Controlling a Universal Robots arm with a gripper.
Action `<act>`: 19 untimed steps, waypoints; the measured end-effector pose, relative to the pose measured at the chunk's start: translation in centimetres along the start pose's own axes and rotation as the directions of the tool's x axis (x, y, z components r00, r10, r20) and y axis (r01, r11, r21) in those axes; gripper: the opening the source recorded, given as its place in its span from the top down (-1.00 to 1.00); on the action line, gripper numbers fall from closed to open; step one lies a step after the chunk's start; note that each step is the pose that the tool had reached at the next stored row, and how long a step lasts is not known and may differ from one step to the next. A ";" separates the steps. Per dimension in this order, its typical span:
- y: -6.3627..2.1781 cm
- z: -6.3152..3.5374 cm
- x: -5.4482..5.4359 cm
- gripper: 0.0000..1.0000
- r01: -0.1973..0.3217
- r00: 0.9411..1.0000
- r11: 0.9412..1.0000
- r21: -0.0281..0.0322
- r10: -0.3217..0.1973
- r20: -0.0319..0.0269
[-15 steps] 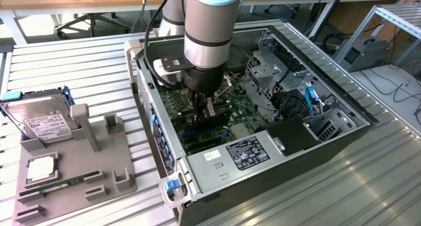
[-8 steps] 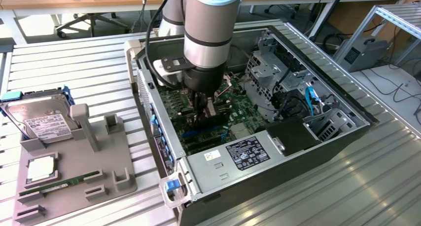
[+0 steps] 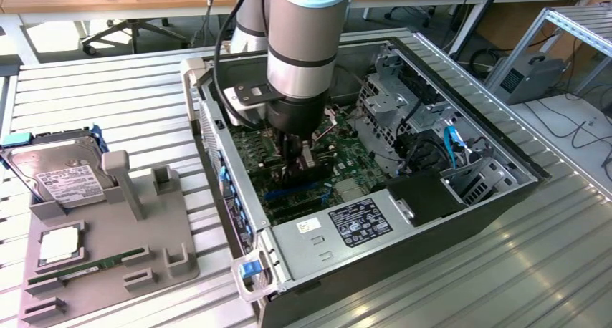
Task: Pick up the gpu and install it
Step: 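Insert the gpu into the slot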
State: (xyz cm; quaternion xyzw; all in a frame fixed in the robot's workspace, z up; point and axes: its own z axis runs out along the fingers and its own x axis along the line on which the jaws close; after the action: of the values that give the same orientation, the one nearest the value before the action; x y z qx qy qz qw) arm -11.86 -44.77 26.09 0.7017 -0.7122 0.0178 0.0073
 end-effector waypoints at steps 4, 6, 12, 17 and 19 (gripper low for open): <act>0.00 0.02 0.0 0.45 0.017 1.000 1.000 0.000 -0.017 0.000; -0.01 0.04 0.0 0.45 0.024 1.000 1.000 0.001 -0.024 0.000; -0.08 0.07 -0.1 0.45 0.025 1.000 1.000 0.001 -0.025 0.001; -0.09 0.10 -0.2 0.45 0.025 1.000 1.000 0.001 -0.025 0.003; -0.11 0.10 -0.2 0.45 0.025 1.000 1.000 0.001 -0.025 0.004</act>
State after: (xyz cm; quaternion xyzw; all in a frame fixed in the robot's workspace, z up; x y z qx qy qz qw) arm -11.75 -44.58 25.99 0.7106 -0.7034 0.0165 0.0057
